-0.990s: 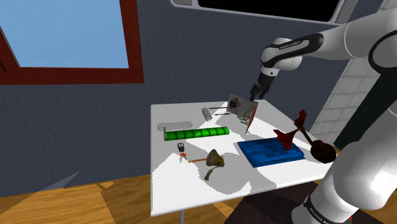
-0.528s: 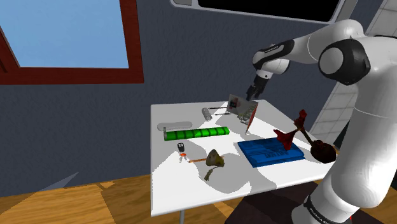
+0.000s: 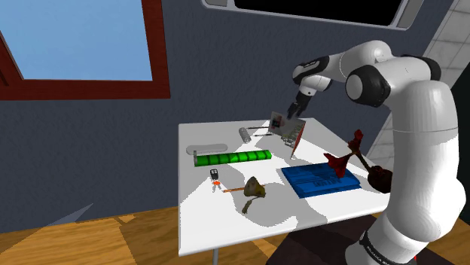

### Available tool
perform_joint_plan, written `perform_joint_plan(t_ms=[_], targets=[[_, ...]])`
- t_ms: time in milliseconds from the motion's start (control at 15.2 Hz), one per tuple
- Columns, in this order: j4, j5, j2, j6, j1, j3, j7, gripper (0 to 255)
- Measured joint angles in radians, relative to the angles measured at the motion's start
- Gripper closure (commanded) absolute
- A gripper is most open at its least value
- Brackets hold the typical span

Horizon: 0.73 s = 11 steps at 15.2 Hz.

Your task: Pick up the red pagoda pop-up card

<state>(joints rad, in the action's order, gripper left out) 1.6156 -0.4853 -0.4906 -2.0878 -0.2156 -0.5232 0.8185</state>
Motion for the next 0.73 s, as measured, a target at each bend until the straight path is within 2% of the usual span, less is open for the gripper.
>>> perform_joint_plan(t_ms=[396, 462, 726], targets=[[0.02, -0.029, -0.039, -0.053, -0.008, 0.016, 0.024, 0], [0.023, -0.031, -0.041, -0.057, -0.009, 0.017, 0.027, 255], [0.024, -0.033, -0.042, -0.061, -0.009, 0.018, 0.028, 255]])
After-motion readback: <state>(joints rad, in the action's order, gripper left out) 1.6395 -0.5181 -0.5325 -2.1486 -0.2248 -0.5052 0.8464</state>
